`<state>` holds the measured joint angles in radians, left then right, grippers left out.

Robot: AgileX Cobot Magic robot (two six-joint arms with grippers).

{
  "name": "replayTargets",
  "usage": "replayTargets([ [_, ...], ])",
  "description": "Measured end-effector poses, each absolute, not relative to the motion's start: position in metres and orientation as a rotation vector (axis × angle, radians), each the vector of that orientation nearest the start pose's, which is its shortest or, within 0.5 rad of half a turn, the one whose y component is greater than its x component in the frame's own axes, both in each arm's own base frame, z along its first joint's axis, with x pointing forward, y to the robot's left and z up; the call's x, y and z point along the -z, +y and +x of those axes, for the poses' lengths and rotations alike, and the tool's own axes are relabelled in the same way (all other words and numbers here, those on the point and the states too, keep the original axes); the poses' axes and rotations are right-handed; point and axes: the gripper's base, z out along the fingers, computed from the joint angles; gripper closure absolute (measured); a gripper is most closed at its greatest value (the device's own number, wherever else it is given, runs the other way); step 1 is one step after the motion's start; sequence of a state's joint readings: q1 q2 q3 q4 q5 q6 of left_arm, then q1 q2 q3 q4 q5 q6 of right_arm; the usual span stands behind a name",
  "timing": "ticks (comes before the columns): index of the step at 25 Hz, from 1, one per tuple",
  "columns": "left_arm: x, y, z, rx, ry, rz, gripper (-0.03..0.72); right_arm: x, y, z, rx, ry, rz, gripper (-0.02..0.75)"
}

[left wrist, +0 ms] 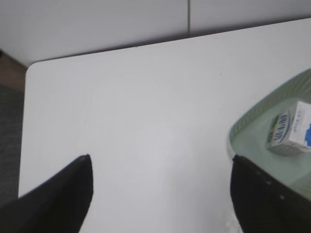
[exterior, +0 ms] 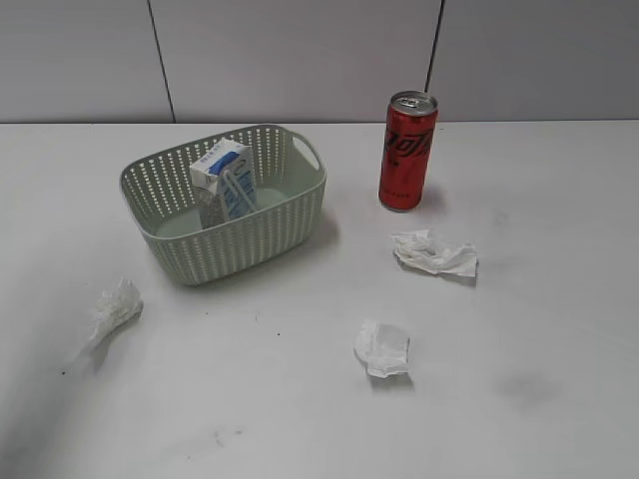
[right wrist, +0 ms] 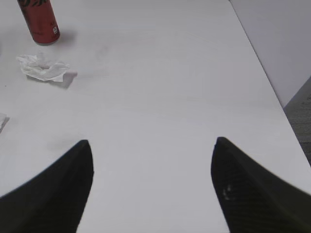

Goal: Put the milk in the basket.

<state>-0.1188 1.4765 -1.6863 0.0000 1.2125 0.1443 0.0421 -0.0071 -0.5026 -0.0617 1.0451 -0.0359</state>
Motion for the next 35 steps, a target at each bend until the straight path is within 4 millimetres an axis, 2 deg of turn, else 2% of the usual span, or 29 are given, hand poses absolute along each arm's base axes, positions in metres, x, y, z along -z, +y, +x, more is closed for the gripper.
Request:
replayTargets([
  [3,-0.419,-0.021,0.263,-0.029,2.506,0.277,0.023,-0.279,-0.005,-0.006,0.070,2.017,-0.076,0.153],
  [9,-0.359,-0.014,0.185,-0.008,2.609,0.236,0.027,-0.279,-0.005,-0.006,0.070,2.017,-0.076,0.152],
  [16,-0.302,-0.008,0.104,-0.003,2.521,0.208,0.040,-0.279,-0.005,-0.006,0.070,2.017,-0.076,0.152],
  [21,-0.286,-0.004,0.056,-0.003,2.397,0.195,0.046,-0.279,-0.005,-0.006,0.070,2.017,-0.076,0.152],
  [25,-0.285,-0.002,0.025,-0.003,2.264,0.184,0.054,-0.279,-0.005,-0.006,0.070,2.017,-0.076,0.153],
  [28,-0.284,-0.001,0.010,-0.004,2.177,0.177,0.062,-0.279,-0.005,-0.006,0.070,2.017,-0.076,0.153],
  [35,-0.278,-0.001,0.008,-0.004,2.116,0.172,0.077,-0.279,-0.005,-0.006,0.070,2.017,-0.076,0.152],
])
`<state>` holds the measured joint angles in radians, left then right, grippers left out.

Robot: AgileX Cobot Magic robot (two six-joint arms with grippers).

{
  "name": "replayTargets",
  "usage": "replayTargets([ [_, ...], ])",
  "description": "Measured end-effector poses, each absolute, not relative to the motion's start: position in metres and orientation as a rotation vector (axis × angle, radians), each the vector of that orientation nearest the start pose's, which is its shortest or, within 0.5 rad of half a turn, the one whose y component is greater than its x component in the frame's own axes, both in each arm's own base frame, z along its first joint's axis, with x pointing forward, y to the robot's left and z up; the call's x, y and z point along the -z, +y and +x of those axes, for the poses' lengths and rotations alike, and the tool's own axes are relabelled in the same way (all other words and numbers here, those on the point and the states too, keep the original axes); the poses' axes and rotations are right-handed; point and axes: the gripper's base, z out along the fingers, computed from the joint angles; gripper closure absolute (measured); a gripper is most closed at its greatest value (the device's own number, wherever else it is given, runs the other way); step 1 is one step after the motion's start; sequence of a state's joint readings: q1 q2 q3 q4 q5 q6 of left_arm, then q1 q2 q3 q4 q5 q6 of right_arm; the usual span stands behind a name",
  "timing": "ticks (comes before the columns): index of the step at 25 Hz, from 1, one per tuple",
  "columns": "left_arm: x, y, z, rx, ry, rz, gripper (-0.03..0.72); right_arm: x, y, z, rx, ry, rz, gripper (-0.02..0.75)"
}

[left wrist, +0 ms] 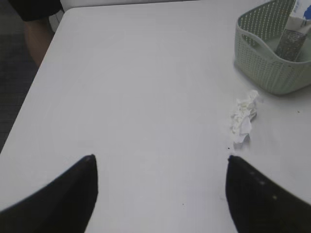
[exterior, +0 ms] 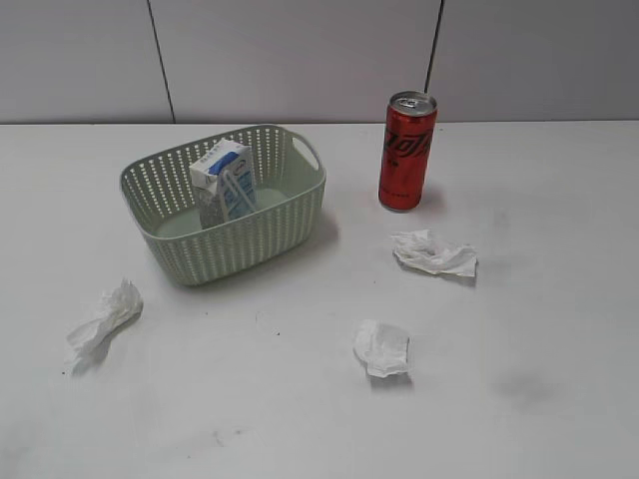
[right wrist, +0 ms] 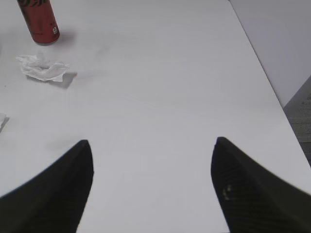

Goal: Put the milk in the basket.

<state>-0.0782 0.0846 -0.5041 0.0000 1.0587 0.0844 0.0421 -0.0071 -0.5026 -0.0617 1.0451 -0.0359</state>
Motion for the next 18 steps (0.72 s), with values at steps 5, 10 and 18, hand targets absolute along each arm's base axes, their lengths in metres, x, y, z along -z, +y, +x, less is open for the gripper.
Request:
replayTargets([
  [5,-0.2783,-0.0006,0.0080,-0.004,2.116,0.174,0.092,-0.2793,-0.0051,-0.0055,0.070,2.017,-0.076,0.152],
  [10,-0.2784,-0.0006,0.0080,-0.003,2.114,0.172,0.141,-0.2793,-0.0051,-0.0055,0.070,2.017,-0.076,0.152],
  [18,-0.2788,0.0001,-0.0015,-0.014,2.051,0.148,0.181,-0.2793,-0.0051,-0.0055,0.070,2.017,-0.076,0.153],
])
